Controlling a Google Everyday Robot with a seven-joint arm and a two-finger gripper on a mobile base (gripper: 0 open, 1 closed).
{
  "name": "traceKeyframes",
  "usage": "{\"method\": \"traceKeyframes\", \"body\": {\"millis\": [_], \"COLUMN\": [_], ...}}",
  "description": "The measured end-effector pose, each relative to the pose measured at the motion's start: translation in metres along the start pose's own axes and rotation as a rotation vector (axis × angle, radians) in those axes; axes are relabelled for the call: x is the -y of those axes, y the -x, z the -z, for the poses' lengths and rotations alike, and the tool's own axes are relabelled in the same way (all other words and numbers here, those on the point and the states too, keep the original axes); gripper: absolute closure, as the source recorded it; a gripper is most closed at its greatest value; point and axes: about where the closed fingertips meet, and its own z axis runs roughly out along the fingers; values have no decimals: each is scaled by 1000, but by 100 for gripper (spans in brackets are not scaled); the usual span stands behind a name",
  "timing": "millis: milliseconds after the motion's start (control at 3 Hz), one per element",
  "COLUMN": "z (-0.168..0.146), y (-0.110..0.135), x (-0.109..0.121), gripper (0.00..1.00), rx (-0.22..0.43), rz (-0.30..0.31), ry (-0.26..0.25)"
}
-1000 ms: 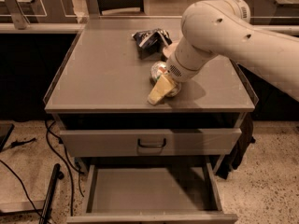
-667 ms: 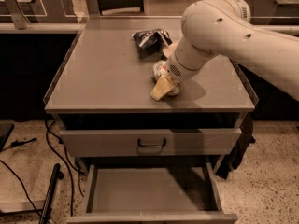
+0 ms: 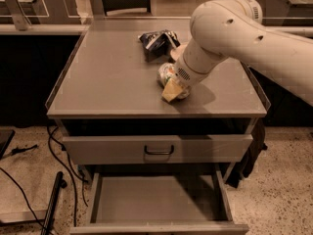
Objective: Place 7up can into middle drawer
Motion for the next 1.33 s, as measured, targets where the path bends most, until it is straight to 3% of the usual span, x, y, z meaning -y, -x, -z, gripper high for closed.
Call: {"method": "traceKeyframes", "body": {"millis": [333,667,1333], "z": [10,43,99], "y": [3,6,0], "x": [-5,-17,-23], "gripper": [100,100,100], "rx": [19,71,122], "rz": [49,158,418], "ry": [14,79,276]}}
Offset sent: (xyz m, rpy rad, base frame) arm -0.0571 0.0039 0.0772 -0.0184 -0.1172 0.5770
